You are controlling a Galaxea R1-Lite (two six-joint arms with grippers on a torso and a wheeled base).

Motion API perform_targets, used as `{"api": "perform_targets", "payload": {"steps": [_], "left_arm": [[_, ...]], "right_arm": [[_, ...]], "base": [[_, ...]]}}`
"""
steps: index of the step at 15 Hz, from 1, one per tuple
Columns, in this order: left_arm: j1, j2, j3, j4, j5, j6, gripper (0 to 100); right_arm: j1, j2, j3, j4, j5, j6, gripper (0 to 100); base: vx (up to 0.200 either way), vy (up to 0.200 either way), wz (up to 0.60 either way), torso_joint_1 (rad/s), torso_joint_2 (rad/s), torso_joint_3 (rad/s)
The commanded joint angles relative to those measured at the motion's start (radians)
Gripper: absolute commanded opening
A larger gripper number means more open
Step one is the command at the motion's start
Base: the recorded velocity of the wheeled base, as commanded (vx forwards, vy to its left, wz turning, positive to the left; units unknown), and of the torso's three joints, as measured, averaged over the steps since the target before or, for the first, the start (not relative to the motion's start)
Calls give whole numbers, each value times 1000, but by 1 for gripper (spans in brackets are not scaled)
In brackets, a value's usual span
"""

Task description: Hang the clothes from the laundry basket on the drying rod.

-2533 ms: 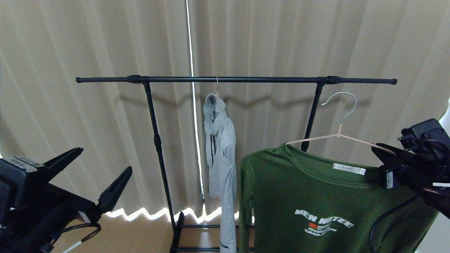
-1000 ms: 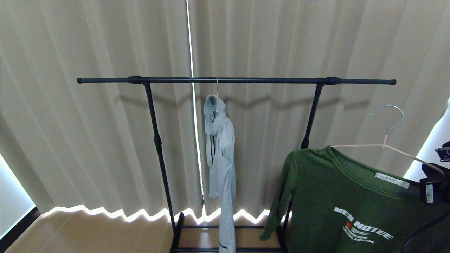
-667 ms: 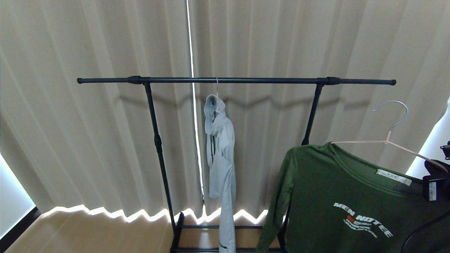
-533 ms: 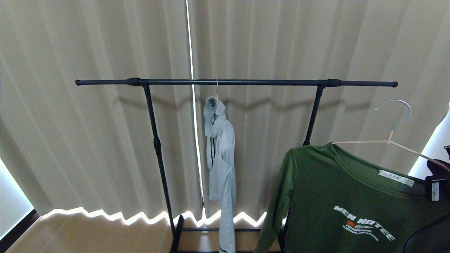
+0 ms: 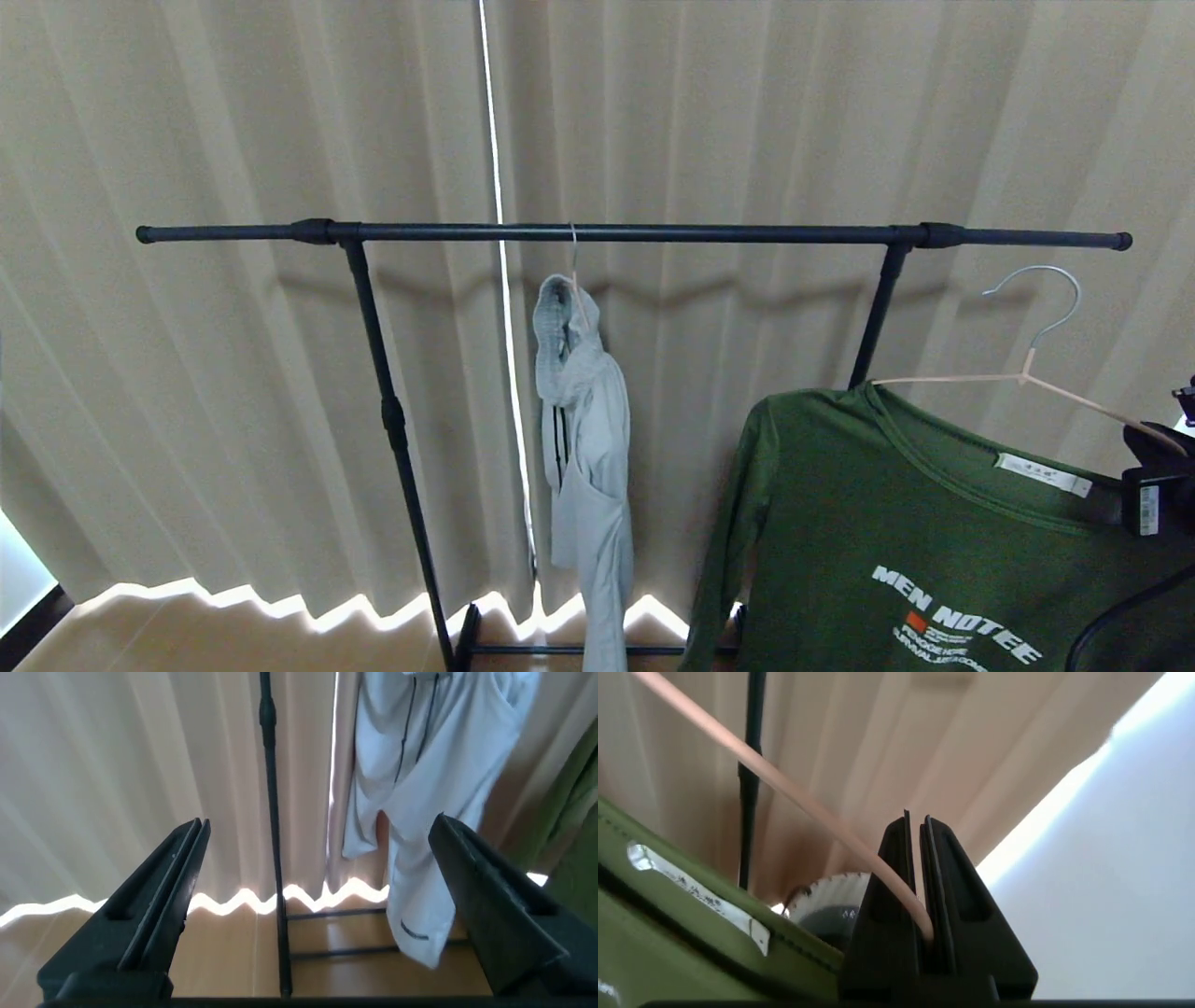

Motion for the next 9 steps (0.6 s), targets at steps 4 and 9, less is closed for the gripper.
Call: {"api": "perform_targets", "payload": {"steps": [4, 9], "left_arm": [[0, 5, 0, -1, -4, 2, 100], [0, 5, 0, -1, -4, 3, 100]], "right_arm": [[14, 14, -9, -3, 1, 0, 0], [66, 24, -29, 0, -7, -2, 0]], "base": [[200, 0, 0, 6, 1, 2], [200, 0, 0, 4, 4, 1]]}}
